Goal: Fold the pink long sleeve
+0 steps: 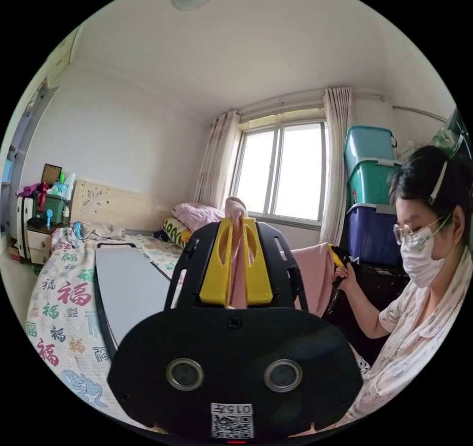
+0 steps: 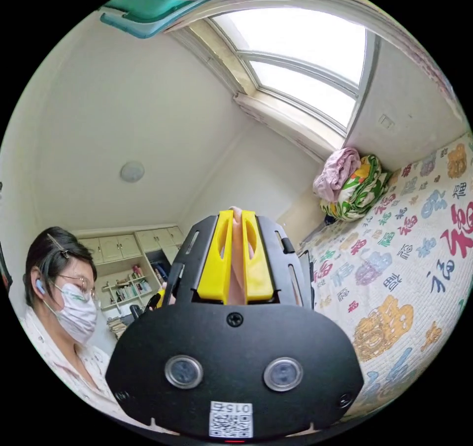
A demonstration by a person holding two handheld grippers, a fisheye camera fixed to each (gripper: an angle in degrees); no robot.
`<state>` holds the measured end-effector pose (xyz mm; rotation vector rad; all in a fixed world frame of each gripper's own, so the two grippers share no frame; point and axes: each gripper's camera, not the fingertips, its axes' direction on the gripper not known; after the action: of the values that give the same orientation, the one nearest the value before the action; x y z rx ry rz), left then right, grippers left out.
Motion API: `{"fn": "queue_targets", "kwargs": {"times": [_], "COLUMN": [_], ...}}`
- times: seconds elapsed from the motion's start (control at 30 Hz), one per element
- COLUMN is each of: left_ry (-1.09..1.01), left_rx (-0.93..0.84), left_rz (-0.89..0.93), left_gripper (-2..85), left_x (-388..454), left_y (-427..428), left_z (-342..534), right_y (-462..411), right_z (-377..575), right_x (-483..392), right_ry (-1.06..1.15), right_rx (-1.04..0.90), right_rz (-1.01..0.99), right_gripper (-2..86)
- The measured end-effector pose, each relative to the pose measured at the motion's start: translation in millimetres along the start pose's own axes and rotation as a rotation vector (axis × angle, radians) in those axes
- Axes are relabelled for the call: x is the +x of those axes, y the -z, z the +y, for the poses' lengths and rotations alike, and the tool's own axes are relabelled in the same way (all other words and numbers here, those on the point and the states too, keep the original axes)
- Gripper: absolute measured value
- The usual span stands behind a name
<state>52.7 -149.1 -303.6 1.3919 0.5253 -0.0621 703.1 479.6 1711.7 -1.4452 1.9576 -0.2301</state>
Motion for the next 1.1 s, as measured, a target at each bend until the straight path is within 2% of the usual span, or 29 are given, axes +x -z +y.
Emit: {"fn": "queue_targets", "kwargs": {"times": [0.13, 0.3, 0.37, 0.43, 0.53, 0.57, 0.6, 0.73, 0.9, 1.1], "left_ry": [0.064, 0.263, 0.372, 0.413, 0.41, 0.453, 0.519, 0.587, 0.713, 0.767], "left_rx": [0.055, 0.082, 0.076, 0.034, -0.182, -0.284, -0.358, -0.359, -0.496, -0.55], "left_rz": [-0.03, -0.089, -0.14, -0.22, -0.45, -0.539, -0.597, -0.539, -0.569, -0.408], "left_gripper": [0.6, 0.8, 1.0, 1.4, 2.8, 3.4, 3.9, 6.4, 12.1, 13.1], "left_x": [-34, -128, -189, -236, -319, -348, -369, -380, -363, -325], "left_y": [110, 190, 203, 198, 163, 149, 146, 183, 233, 235], "left_z": [8, 72, 120, 156, 226, 262, 296, 374, 459, 518], "right_y": [-63, -162, -214, -315, -424, -433, -439, -400, -321, -293], "right_z": [13, 31, 41, 65, 118, 127, 138, 148, 150, 159], "right_x": [-3, 57, 98, 175, 286, 299, 316, 370, 473, 548], "right_ry": [-0.021, -0.048, -0.046, -0.04, -0.075, -0.076, -0.068, 0.045, -0.054, -0.153], "right_rx": [-0.1, -0.169, -0.218, -0.365, -0.599, -0.621, -0.645, -0.745, -0.958, -1.139], "right_rz": [-0.106, -0.039, 0.05, 0.251, 0.474, 0.511, 0.538, 0.444, 0.494, 0.461], "right_gripper": [2.5, 3.4, 3.5, 3.8, 3.4, 2.7, 1.9, 2.6, 8.4, 11.5]}}
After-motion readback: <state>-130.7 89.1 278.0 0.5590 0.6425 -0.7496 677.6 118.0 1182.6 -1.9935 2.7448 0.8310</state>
